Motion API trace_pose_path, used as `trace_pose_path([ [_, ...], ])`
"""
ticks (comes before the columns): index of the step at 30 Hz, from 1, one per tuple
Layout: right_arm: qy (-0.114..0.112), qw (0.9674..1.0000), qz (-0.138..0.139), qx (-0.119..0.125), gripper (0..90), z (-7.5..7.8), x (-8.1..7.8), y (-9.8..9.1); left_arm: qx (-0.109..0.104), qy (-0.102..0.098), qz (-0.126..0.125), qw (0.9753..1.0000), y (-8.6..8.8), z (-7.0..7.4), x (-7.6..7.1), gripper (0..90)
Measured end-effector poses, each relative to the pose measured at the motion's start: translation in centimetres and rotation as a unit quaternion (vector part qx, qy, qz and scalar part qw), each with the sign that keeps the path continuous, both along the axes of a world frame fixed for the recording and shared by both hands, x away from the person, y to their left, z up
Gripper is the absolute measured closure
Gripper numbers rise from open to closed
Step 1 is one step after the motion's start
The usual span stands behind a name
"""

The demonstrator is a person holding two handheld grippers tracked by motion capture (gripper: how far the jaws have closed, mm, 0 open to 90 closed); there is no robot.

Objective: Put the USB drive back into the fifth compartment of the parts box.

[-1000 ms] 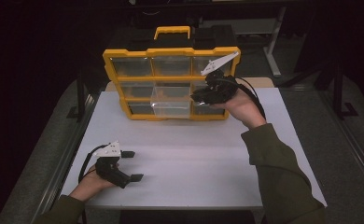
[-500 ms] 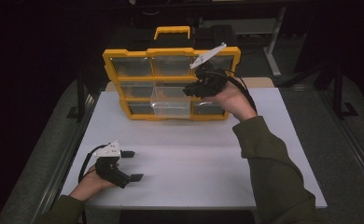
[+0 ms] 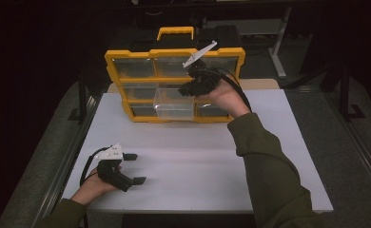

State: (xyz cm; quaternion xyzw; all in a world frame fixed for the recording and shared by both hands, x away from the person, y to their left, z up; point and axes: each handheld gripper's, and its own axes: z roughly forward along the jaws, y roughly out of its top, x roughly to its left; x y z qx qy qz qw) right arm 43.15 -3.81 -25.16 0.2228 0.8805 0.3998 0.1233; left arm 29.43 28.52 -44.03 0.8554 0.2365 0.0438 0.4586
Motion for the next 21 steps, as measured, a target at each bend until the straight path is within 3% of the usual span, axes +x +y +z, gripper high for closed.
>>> trace_pose_path([
  [17, 0.024, 0.9993, 0.012, -0.026, 76.8, -1.6, 1.1, 2.2, -0.001, 0.000, -0.001, 1.0000, 0.0, 0.0, 0.0, 0.0],
  [21, 0.020, 0.9996, 0.000, -0.023, 64.7, -1.6, 1.1, 2.1, -0.001, 0.000, -0.001, 1.0000, 0.0, 0.0, 0.0, 0.0],
])
